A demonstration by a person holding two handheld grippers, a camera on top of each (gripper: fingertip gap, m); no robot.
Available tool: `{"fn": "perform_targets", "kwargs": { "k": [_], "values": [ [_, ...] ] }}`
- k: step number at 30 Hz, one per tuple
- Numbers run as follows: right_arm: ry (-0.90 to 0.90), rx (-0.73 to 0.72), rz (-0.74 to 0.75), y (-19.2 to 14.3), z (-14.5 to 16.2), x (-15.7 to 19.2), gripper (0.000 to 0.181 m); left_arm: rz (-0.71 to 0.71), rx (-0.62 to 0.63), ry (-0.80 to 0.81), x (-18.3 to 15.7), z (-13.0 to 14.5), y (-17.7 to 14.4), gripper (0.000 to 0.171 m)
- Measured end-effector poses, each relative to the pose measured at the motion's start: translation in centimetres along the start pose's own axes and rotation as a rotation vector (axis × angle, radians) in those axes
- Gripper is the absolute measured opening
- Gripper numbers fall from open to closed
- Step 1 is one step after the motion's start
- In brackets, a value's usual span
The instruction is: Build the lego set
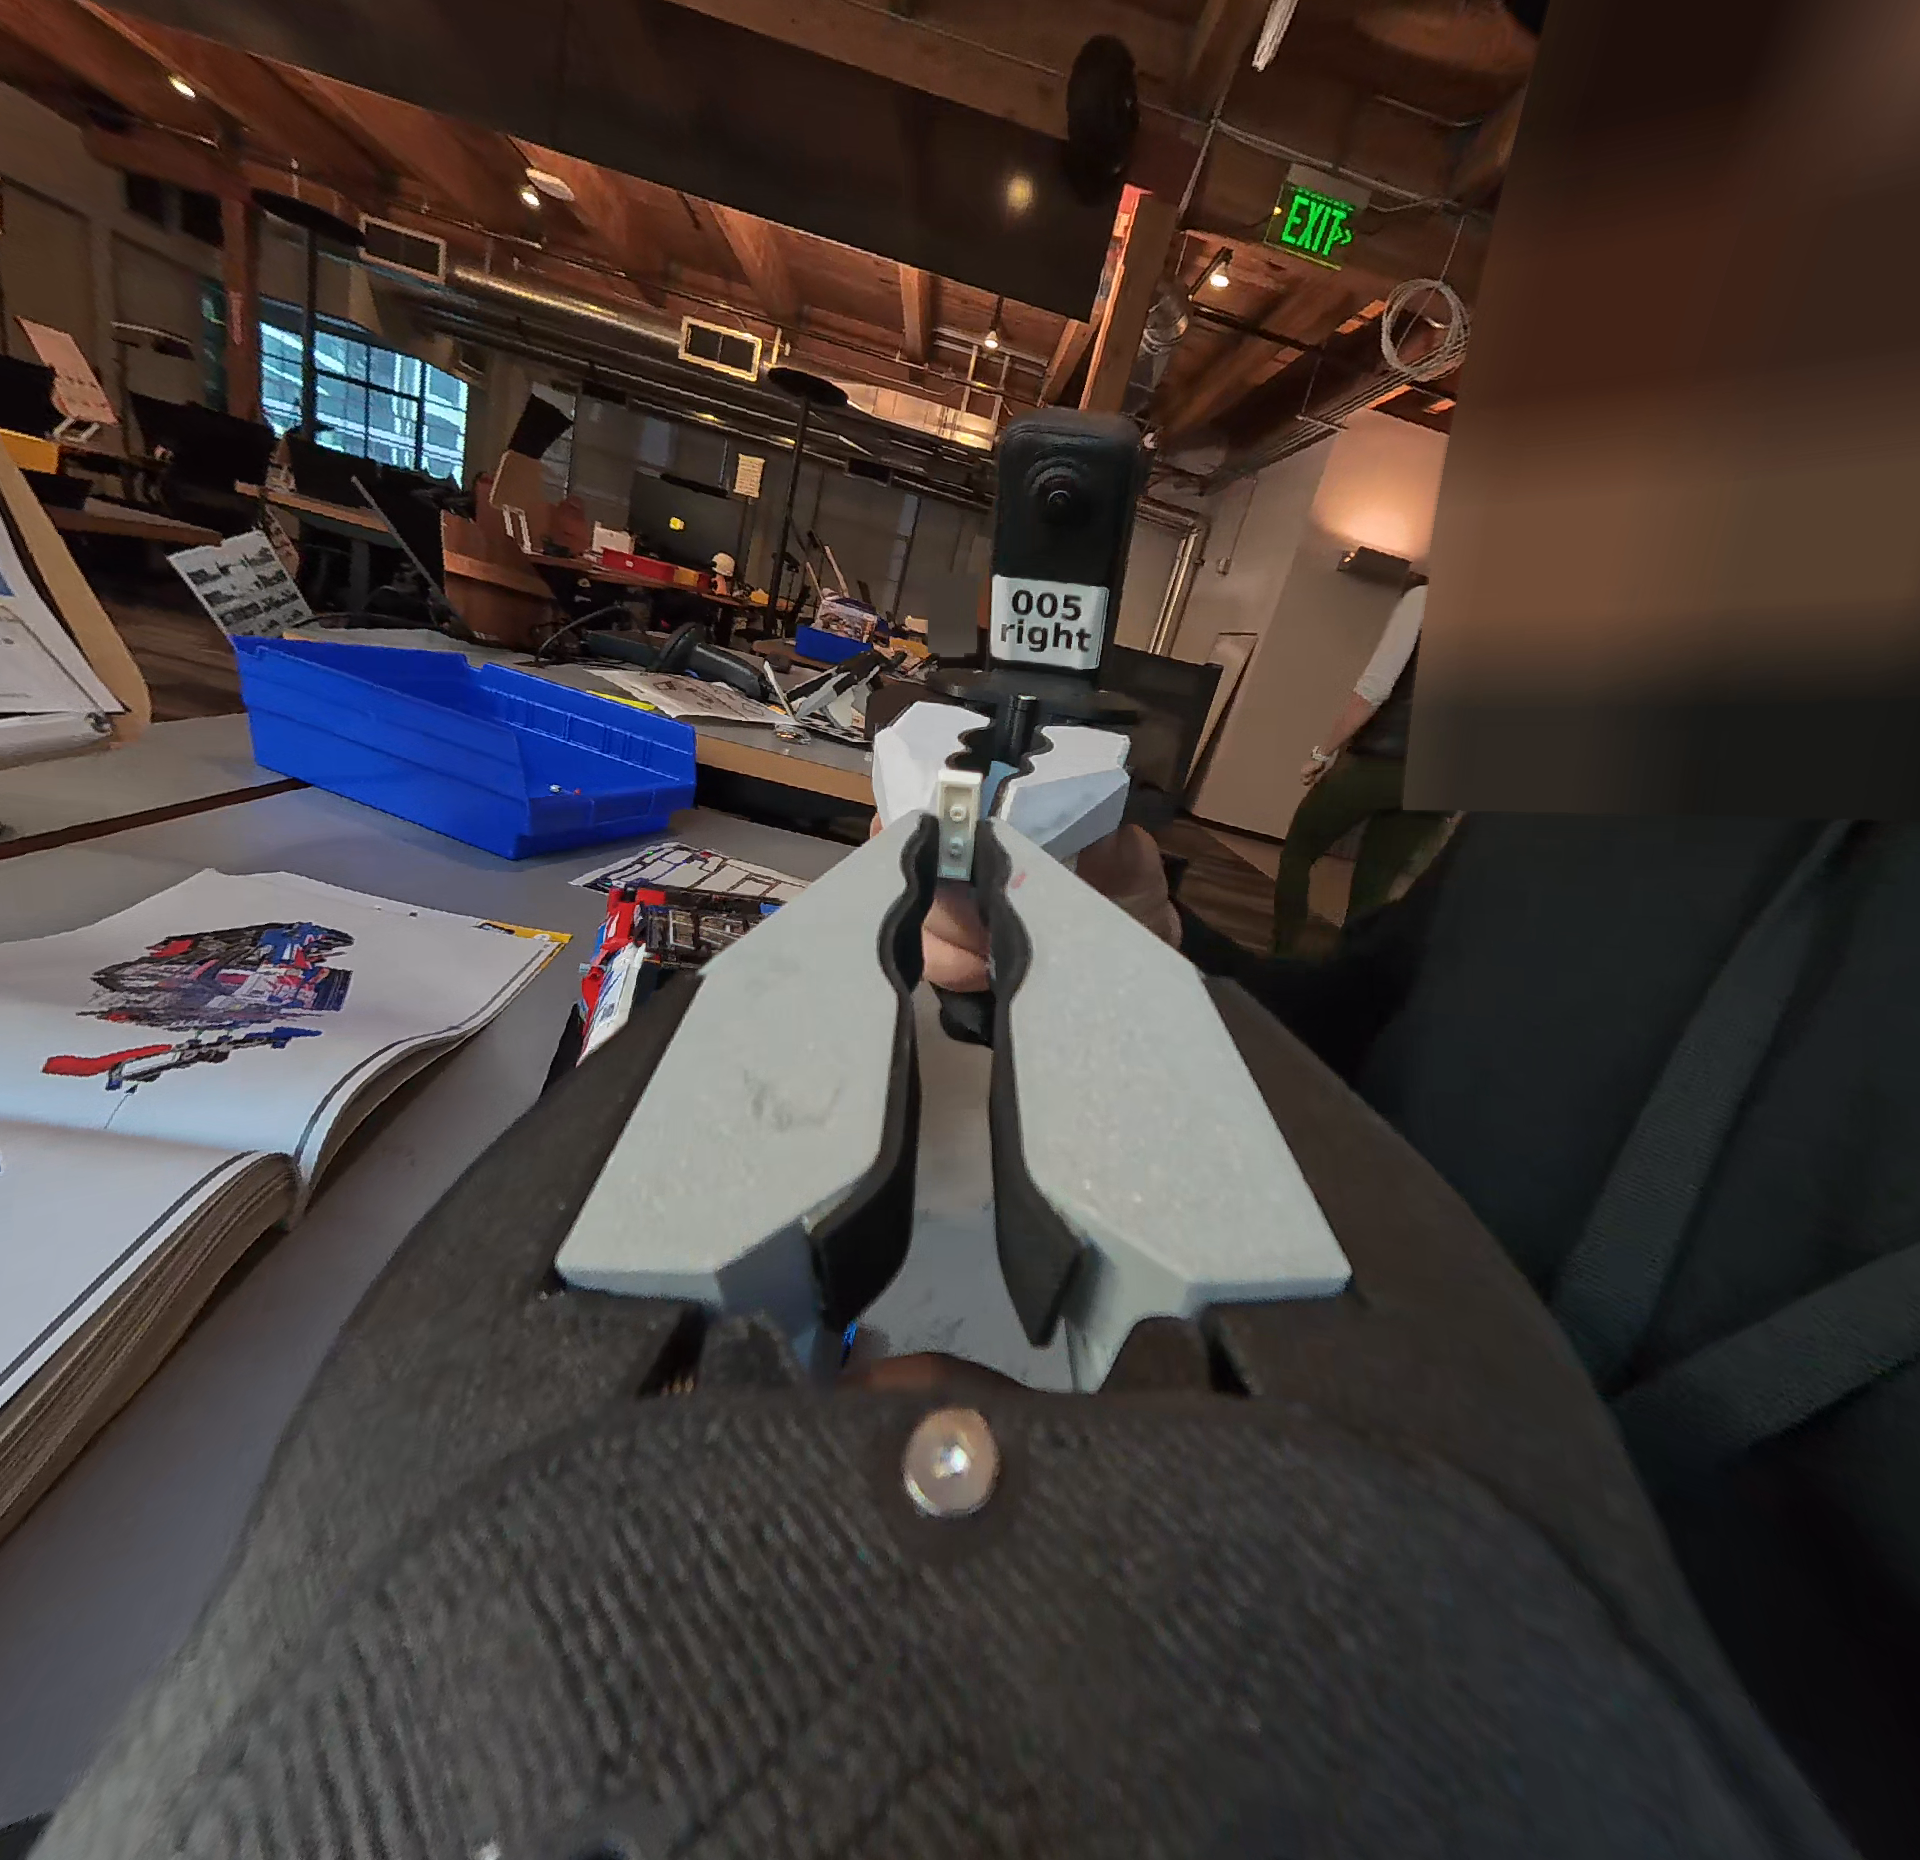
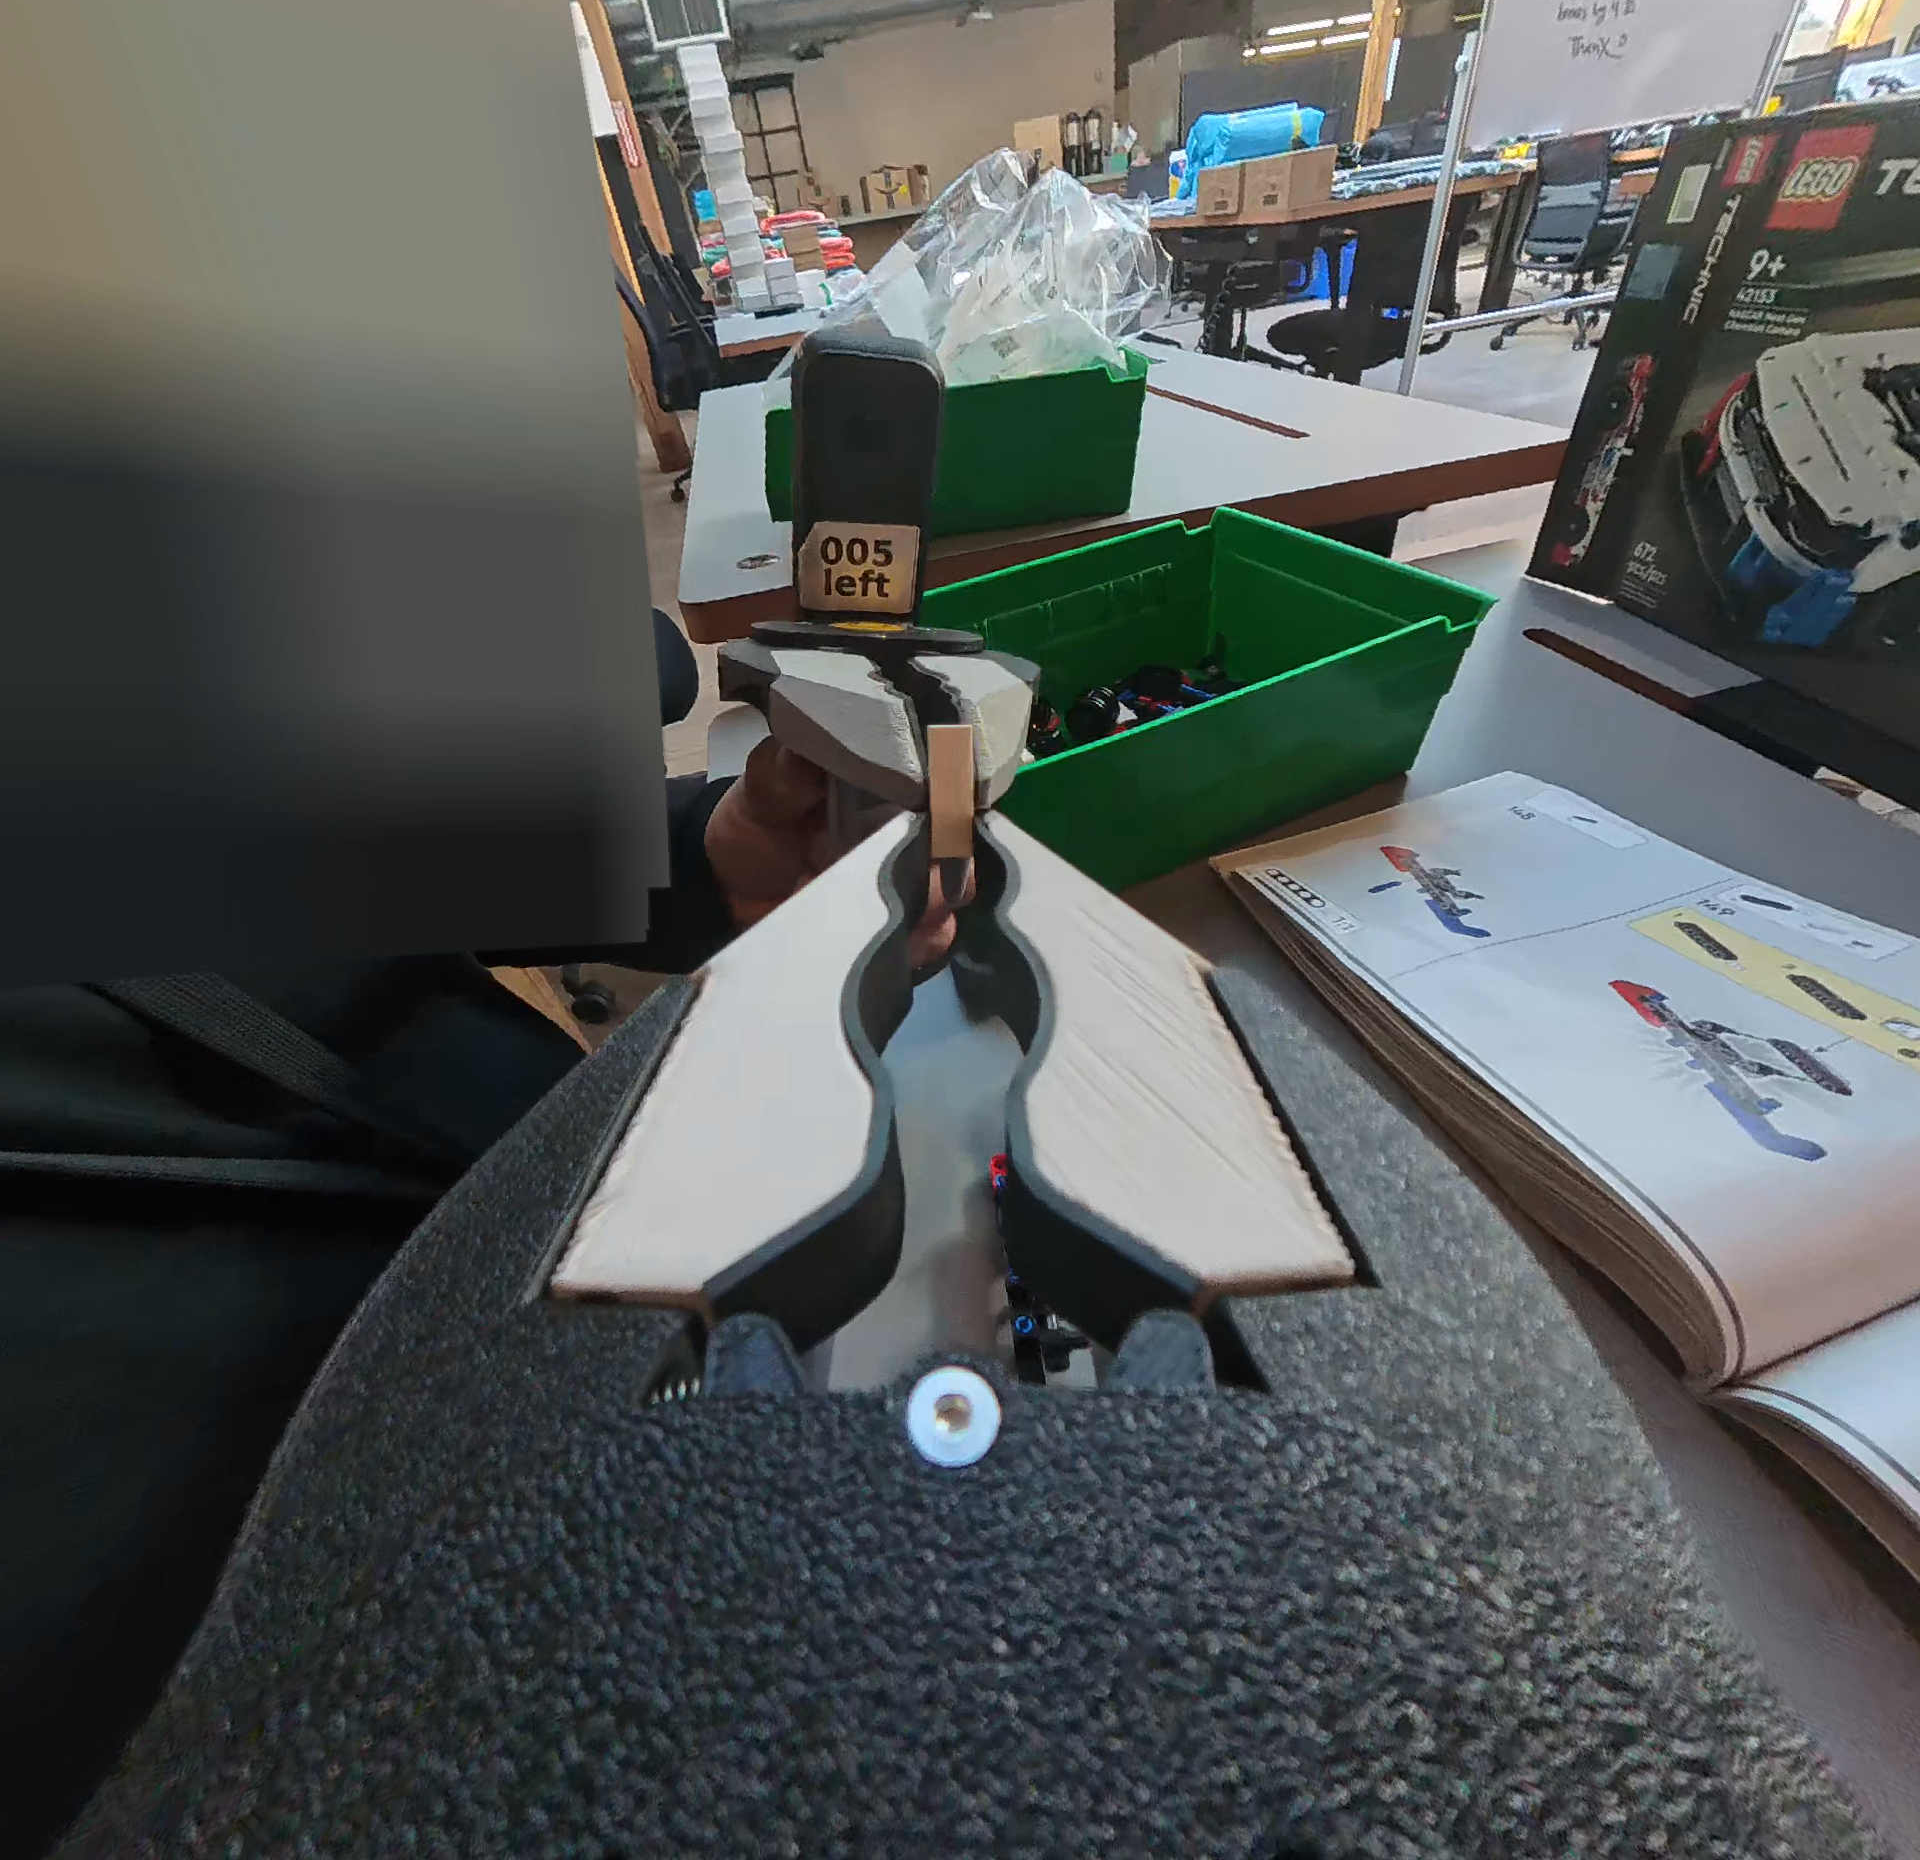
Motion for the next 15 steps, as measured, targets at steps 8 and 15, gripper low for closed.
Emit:
{"fn": "perform_targets", "kwargs": {
  "k": [8, 15],
  "values": [
    [-0.033, 0.095, 0.051, 0.6, 1.4, -0.9, 0.007, -0.096, 0.082, 0.011, 0.9, 1.3, -0.8, 0.004],
    [0.006, 0.145, 0.089, 0.5, 2.3, -2.1, 0.007, -0.154, 0.138, -0.027, 1.4, 1.9, -2.1, 0.021]
  ]
}}
Point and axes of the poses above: each gripper's, where its closed fingertips meet, y out along the fingers, z out of its underside, x = y × z across the jaws, the point moved 4 cm from there along -y, back along the fingers, and after that the axes turned 14 degrees about z, right-handed, at the moved point
